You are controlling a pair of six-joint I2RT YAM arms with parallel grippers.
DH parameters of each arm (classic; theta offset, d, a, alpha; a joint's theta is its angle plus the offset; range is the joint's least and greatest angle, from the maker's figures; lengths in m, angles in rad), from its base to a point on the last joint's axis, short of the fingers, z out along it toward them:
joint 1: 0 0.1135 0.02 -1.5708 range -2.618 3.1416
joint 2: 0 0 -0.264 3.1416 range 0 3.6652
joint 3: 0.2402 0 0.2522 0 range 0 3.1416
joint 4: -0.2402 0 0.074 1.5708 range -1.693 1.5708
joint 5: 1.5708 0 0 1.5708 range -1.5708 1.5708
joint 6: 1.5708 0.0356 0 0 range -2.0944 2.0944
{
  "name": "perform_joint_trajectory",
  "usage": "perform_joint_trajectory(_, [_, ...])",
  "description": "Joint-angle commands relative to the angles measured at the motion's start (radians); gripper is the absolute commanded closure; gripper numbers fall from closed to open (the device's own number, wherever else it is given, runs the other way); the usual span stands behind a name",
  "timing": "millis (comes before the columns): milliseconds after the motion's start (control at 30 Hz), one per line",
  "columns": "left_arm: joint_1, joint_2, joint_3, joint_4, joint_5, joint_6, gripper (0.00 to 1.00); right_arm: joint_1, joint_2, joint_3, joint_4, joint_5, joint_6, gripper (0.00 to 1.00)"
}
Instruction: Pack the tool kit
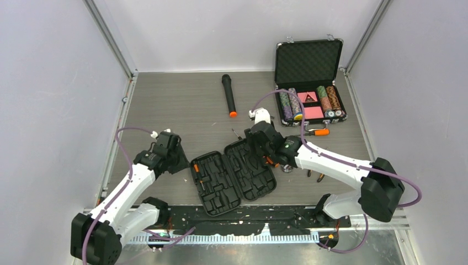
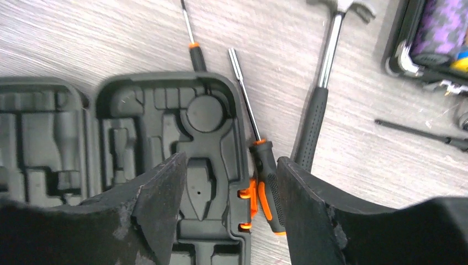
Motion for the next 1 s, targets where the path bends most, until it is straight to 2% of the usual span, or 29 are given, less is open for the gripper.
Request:
perform_joint_trajectory(0, [0.034,-0.043,-0.052,0.113,0.120,-0.007,0.66,0.035,-0.079,0.127,-0.038,0.025,-0.048,0.33])
perform_joint_trajectory(67, [0.038,-0.053,-0.074,0.137,0.128,-0.014,0.66,0.094,-0.083,0.166,-0.029,-0.020,-0.037,0.34])
perform_joint_trajectory(167, [0.048,-0.057,-0.122,0.193,0.169,-0.037,0.67,0.154,-0.039,0.200,0.043,-0.136,0.030,0.43])
perform_joint_trajectory(267, [0.057,-0.068,-0.186,0.261,0.212,-0.066,0.68,0.208,0.091,0.264,0.081,-0.220,0.085,0.54])
perform_joint_trajectory(467, [0.089,-0.099,-0.271,0.359,0.201,-0.103,0.68,0.256,0.316,0.360,0.150,-0.353,0.170,0.69])
perform_joint_trajectory(667, [0.141,-0.115,-0.329,0.450,0.251,-0.133,0.69,0.261,0.452,0.394,0.221,-0.489,0.223,0.73])
perform_joint_trajectory(967, [0.150,-0.191,-0.415,0.542,0.291,-0.180,0.67,0.261,0.548,0.385,0.276,-0.577,0.285,0.77])
